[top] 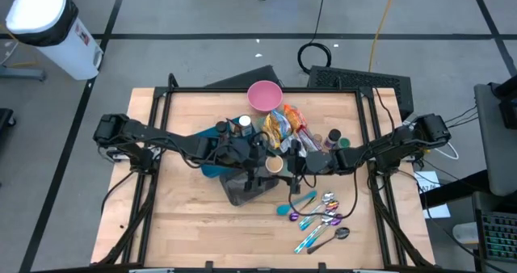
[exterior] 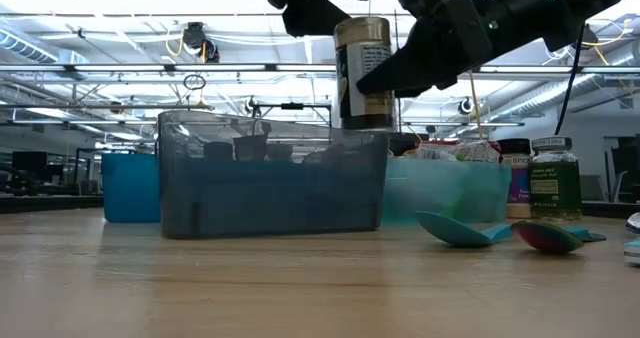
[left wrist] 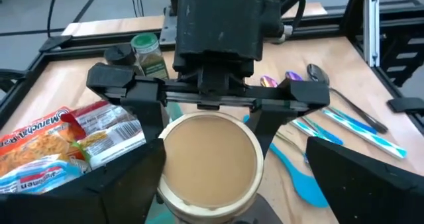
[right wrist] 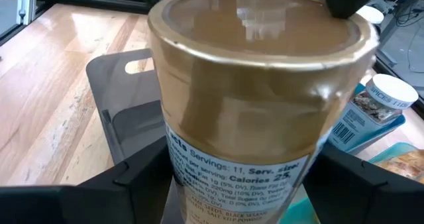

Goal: Pick & Place Food Item
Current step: Put the gold seasoning bottle into the blue bin

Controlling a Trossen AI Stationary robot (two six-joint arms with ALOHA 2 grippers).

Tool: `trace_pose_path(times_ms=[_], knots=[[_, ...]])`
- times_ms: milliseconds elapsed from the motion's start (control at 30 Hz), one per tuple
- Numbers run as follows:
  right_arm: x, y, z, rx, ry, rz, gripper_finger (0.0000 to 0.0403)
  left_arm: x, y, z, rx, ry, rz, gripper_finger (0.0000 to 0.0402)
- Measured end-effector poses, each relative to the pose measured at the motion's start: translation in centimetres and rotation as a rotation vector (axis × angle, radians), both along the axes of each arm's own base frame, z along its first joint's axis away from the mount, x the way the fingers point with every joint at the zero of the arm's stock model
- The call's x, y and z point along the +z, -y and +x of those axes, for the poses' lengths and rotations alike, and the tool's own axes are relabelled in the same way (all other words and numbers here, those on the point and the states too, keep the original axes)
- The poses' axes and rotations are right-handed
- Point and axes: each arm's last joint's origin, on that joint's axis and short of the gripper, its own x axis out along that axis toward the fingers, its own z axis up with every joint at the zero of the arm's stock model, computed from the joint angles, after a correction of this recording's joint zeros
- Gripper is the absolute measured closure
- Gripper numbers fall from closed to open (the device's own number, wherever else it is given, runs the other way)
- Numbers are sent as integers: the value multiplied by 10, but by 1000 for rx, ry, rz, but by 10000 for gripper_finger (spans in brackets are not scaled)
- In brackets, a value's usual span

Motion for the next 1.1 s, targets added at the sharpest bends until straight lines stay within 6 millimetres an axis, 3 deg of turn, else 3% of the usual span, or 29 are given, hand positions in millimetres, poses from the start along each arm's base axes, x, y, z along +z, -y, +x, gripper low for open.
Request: trace_pose_path(times_ms=[333,600,1100], knots=[[0,-3,0,15,5,1,130,0,-2,0,41,-1,78,30],[2,-6,-1,24,23,2,129,0,-3,0,87,10,15,36],[8,-9,1,47,77,-10,129,0,1,1,-47,3,-65,37]])
